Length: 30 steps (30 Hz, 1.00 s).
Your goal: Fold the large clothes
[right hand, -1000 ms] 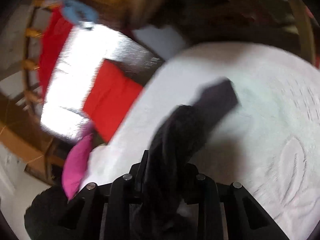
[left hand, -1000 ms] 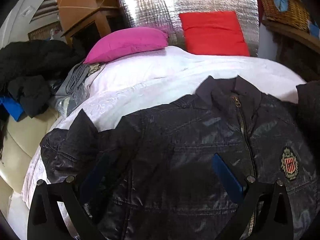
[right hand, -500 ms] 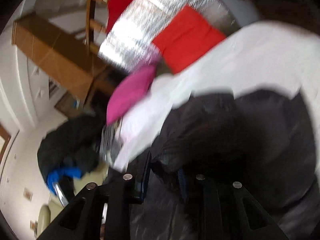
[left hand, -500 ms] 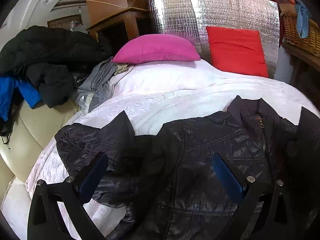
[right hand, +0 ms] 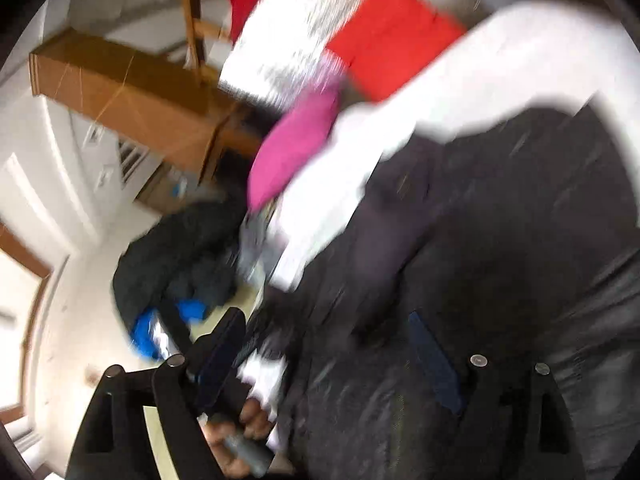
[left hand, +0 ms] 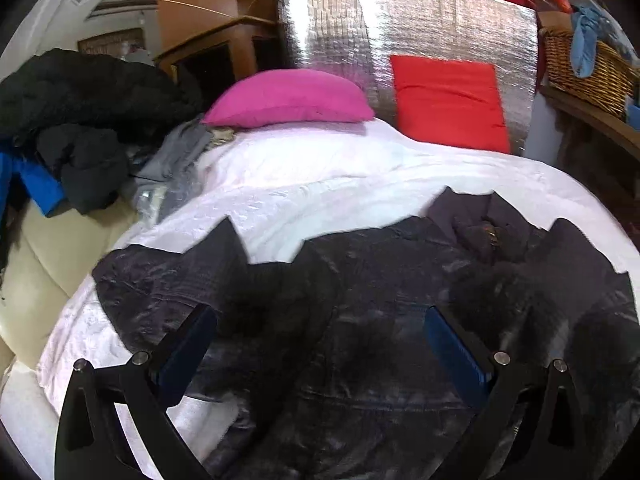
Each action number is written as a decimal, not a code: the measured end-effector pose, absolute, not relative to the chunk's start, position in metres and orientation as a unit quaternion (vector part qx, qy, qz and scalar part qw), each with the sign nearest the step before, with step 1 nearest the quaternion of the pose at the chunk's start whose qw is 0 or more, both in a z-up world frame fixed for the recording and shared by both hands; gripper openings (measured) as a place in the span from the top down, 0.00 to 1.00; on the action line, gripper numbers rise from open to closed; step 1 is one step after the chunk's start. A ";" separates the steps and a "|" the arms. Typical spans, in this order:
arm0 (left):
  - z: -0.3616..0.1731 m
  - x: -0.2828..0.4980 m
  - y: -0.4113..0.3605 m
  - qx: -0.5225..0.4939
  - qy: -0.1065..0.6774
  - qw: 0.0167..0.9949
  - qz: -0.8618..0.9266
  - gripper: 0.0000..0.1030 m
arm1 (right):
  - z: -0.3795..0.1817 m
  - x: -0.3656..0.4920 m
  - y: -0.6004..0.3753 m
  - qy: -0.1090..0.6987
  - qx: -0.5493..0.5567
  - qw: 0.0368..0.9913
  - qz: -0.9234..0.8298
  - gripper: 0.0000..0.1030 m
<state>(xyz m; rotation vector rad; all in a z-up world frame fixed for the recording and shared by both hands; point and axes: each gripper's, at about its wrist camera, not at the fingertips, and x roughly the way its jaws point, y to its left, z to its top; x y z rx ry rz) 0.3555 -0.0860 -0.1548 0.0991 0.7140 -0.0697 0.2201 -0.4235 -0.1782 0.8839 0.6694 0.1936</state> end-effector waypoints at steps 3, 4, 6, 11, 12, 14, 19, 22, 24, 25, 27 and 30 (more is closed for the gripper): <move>-0.156 0.353 -0.090 0.037 0.354 0.932 -0.070 0.00 | -0.177 0.211 -0.459 0.303 0.402 0.864 -0.005 0.17; -0.155 0.351 -0.092 0.035 0.352 0.932 -0.076 0.00 | -0.178 0.215 -0.464 0.309 0.388 0.867 -0.041 0.17; -0.151 0.344 -0.099 0.029 0.340 0.935 -0.095 0.00 | -0.191 0.216 -0.486 0.327 0.369 0.863 -0.106 0.17; -0.147 0.323 -0.145 0.062 0.308 0.937 -0.154 0.00 | -0.240 0.242 -0.511 0.369 0.435 0.811 -0.128 0.17; -0.148 0.319 -0.158 0.080 0.299 0.938 -0.158 0.00 | -0.247 0.245 -0.510 0.380 0.430 0.807 -0.138 0.18; -0.151 0.314 -0.176 0.111 0.289 0.938 -0.156 0.00 | -0.262 0.249 -0.512 0.407 0.415 0.800 -0.150 0.24; -0.175 0.323 -0.206 0.177 0.309 0.929 -0.100 0.00 | -0.281 0.258 -0.508 0.455 0.376 0.792 -0.158 0.50; -0.184 0.338 -0.202 0.168 0.339 0.922 -0.080 0.00 | -0.284 0.262 -0.504 0.461 0.353 0.797 -0.163 0.51; -0.186 0.339 -0.197 0.171 0.342 0.922 -0.063 0.04 | -0.293 0.265 -0.503 0.467 0.355 0.793 -0.167 0.51; -0.186 0.339 -0.194 0.172 0.343 0.922 -0.057 0.13 | -0.293 0.264 -0.503 0.467 0.354 0.793 -0.168 0.51; -0.187 0.344 -0.181 0.174 0.351 0.919 -0.040 0.28 | -0.293 0.264 -0.499 0.464 0.339 0.800 -0.173 0.51; -0.193 0.353 -0.152 0.142 0.396 0.907 -0.031 0.34 | -0.298 0.271 -0.486 0.457 0.313 0.811 -0.188 0.51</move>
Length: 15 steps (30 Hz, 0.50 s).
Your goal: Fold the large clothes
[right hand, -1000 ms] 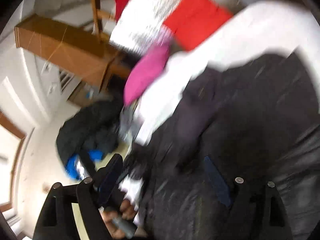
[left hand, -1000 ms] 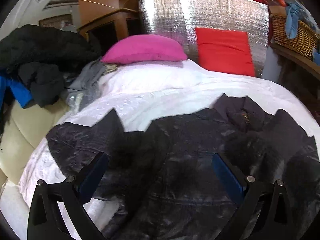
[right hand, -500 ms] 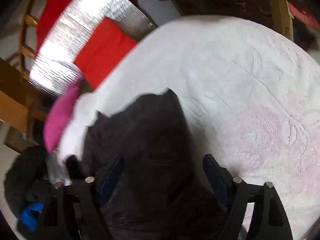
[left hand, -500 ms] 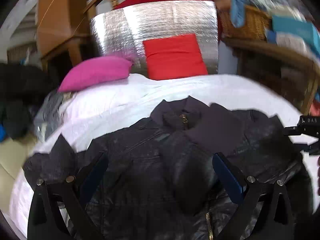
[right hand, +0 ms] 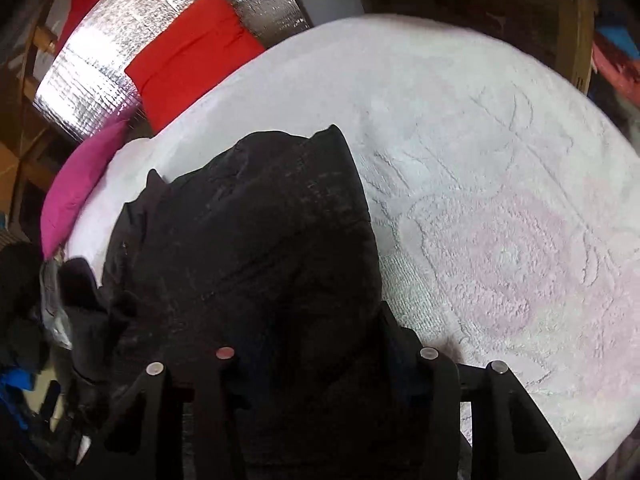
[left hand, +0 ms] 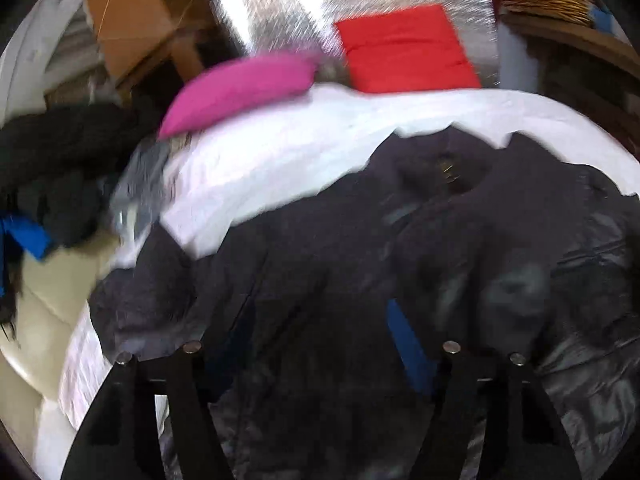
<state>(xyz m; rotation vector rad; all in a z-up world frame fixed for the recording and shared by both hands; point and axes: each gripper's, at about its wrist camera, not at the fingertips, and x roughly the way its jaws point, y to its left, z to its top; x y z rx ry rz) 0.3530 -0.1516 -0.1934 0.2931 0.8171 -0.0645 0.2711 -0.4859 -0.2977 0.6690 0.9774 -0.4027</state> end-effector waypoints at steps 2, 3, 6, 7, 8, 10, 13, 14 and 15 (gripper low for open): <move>-0.197 0.359 -0.130 0.117 0.422 0.898 -0.036 0.41 | -0.296 0.272 -0.480 0.451 0.294 0.818 -0.201 0.51; -0.197 0.361 -0.121 0.111 0.427 0.897 -0.034 0.42 | -0.294 0.272 -0.480 0.448 0.287 0.821 -0.207 0.51; -0.190 0.358 -0.090 0.098 0.427 0.899 -0.025 0.42 | -0.292 0.277 -0.471 0.438 0.253 0.833 -0.224 0.47; -0.187 0.357 -0.083 0.092 0.427 0.899 -0.025 0.40 | -0.288 0.277 -0.470 0.440 0.240 0.834 -0.231 0.44; -0.182 0.356 -0.068 0.077 0.427 0.901 -0.024 0.37 | -0.282 0.278 -0.470 0.442 0.234 0.833 -0.239 0.42; -0.177 0.355 -0.051 0.063 0.422 0.904 -0.018 0.33 | -0.266 0.274 -0.469 0.429 0.227 0.833 -0.263 0.42; -0.172 0.360 -0.024 0.056 0.409 0.911 0.007 0.31 | -0.226 0.268 -0.457 0.389 0.209 0.850 -0.286 0.36; -0.171 0.359 -0.018 0.055 0.406 0.912 0.014 0.31 | -0.214 0.269 -0.451 0.377 0.216 0.858 -0.272 0.30; -0.170 0.360 -0.009 0.051 0.404 0.913 0.024 0.31 | -0.202 0.271 -0.442 0.368 0.231 0.867 -0.243 0.26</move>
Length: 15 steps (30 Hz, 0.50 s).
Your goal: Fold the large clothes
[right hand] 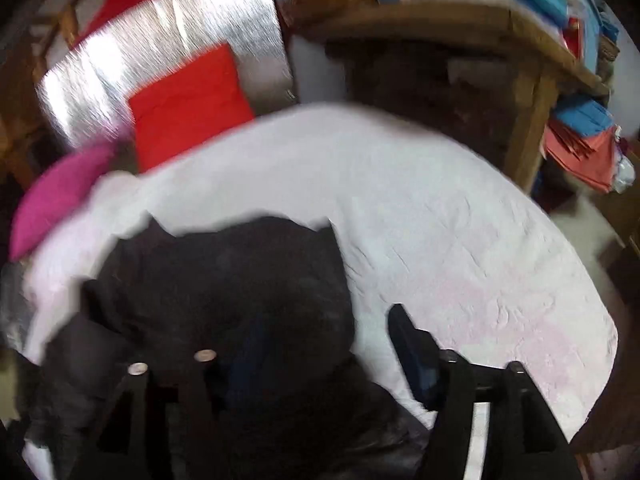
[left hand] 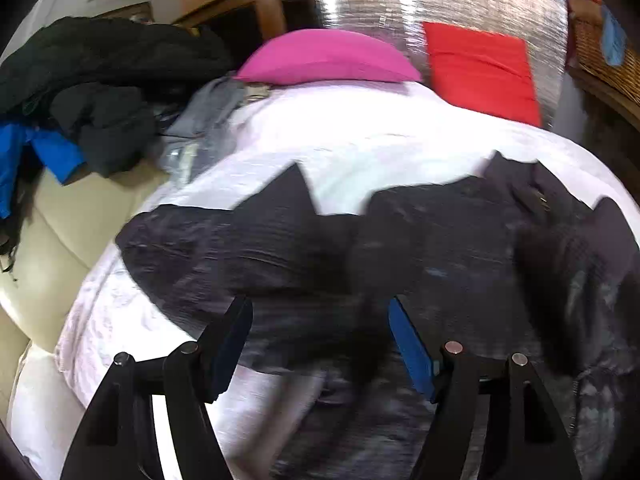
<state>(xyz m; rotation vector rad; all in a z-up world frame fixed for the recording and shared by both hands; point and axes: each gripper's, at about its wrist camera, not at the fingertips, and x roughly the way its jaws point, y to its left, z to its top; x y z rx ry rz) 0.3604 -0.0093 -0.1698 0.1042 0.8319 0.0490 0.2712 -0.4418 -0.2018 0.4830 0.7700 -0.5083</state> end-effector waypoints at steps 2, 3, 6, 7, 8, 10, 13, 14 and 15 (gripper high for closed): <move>-0.169 0.366 0.005 0.037 0.404 0.913 0.039 0.30 | -0.191 0.279 -0.427 0.364 0.262 0.874 -0.185 0.26; -0.168 0.367 0.013 0.028 0.405 0.913 0.045 0.30 | -0.189 0.287 -0.417 0.367 0.291 0.872 -0.145 0.26; -0.166 0.373 0.036 0.003 0.405 0.911 0.069 0.23 | -0.199 0.303 -0.396 0.375 0.368 0.848 -0.068 0.25; -0.165 0.373 0.043 -0.003 0.404 0.911 0.078 0.22 | -0.206 0.308 -0.390 0.378 0.401 0.833 -0.045 0.25; -0.165 0.374 0.049 -0.007 0.403 0.911 0.087 0.21 | -0.215 0.315 -0.384 0.381 0.429 0.818 -0.030 0.25; -0.165 0.375 0.060 -0.011 0.401 0.910 0.103 0.21 | -0.231 0.328 -0.377 0.386 0.462 0.798 -0.018 0.25; -0.167 0.373 0.073 -0.022 0.403 0.908 0.113 0.21 | -0.257 0.345 -0.368 0.398 0.487 0.777 -0.020 0.25; -0.167 0.374 0.075 -0.025 0.405 0.907 0.113 0.21 | -0.264 0.347 -0.369 0.399 0.499 0.769 -0.019 0.25; -0.167 0.375 0.077 -0.030 0.406 0.906 0.113 0.21 | -0.275 0.352 -0.369 0.400 0.516 0.757 -0.013 0.25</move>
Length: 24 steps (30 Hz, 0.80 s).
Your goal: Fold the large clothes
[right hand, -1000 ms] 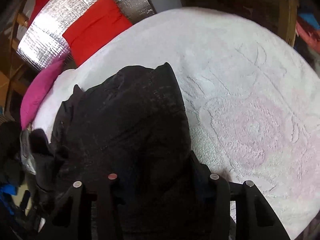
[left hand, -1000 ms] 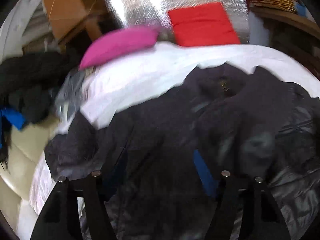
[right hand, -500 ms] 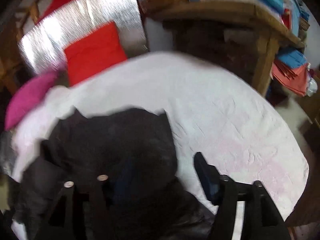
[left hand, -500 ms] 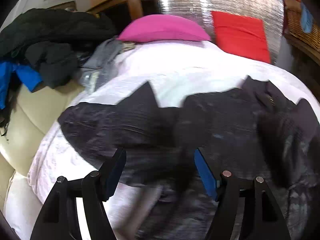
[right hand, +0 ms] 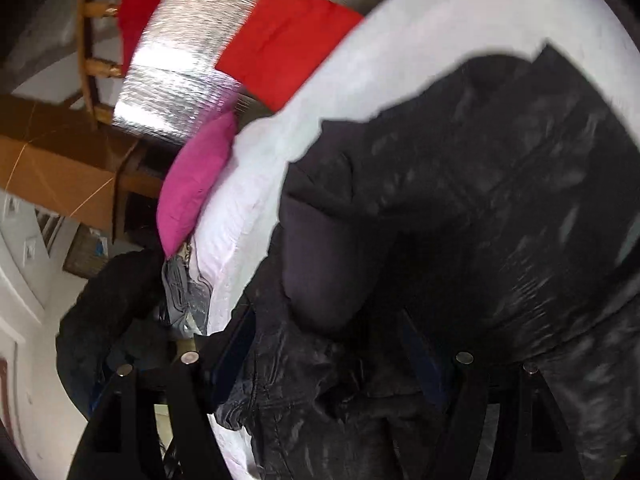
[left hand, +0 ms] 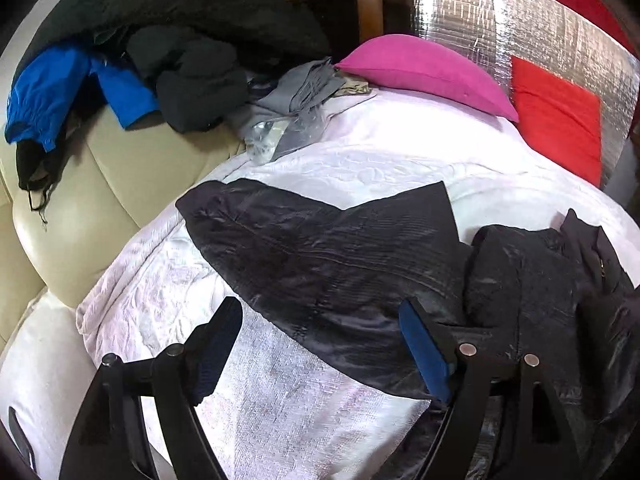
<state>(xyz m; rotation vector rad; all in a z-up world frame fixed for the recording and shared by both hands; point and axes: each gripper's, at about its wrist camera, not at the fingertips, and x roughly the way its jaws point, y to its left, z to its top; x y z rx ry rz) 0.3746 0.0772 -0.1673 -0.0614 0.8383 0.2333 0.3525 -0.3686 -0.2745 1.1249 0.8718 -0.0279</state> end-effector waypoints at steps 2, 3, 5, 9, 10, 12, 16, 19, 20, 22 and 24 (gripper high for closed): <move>-0.168 0.376 0.078 -0.034 0.407 0.906 0.113 0.21 | -0.287 0.355 -0.368 0.406 0.529 0.745 -0.014 0.25; -0.167 0.376 0.077 -0.035 0.407 0.906 0.112 0.21 | -0.291 0.352 -0.369 0.404 0.535 0.742 -0.016 0.25; -0.166 0.376 0.076 -0.033 0.405 0.907 0.110 0.21 | -0.298 0.360 -0.368 0.390 0.547 0.741 -0.006 0.25; -0.166 0.379 0.072 -0.025 0.404 0.908 0.113 0.21 | -0.293 0.370 -0.369 0.358 0.560 0.747 -0.003 0.24; -0.166 0.380 0.073 -0.026 0.404 0.907 0.114 0.21 | -0.285 0.373 -0.365 0.350 0.552 0.757 0.004 0.25; -0.167 0.382 0.076 -0.032 0.407 0.905 0.117 0.21 | -0.260 0.377 -0.351 0.338 0.513 0.789 0.034 0.24; -0.167 0.386 0.088 -0.048 0.410 0.902 0.130 0.21 | -0.214 0.387 -0.302 0.333 0.399 0.846 0.119 0.24; -0.167 0.386 0.101 -0.066 0.411 0.898 0.143 0.21 | -0.200 0.389 -0.261 0.356 0.339 0.853 0.174 0.24; -0.167 0.386 0.106 -0.073 0.412 0.896 0.147 0.21 | -0.200 0.389 -0.250 0.367 0.329 0.850 0.186 0.24; -0.169 0.385 0.110 -0.080 0.415 0.894 0.149 0.21 | -0.201 0.385 -0.241 0.370 0.315 0.854 0.183 0.24; -0.170 0.384 0.112 -0.086 0.418 0.892 0.149 0.21 | -0.203 0.382 -0.243 0.369 0.304 0.863 0.160 0.24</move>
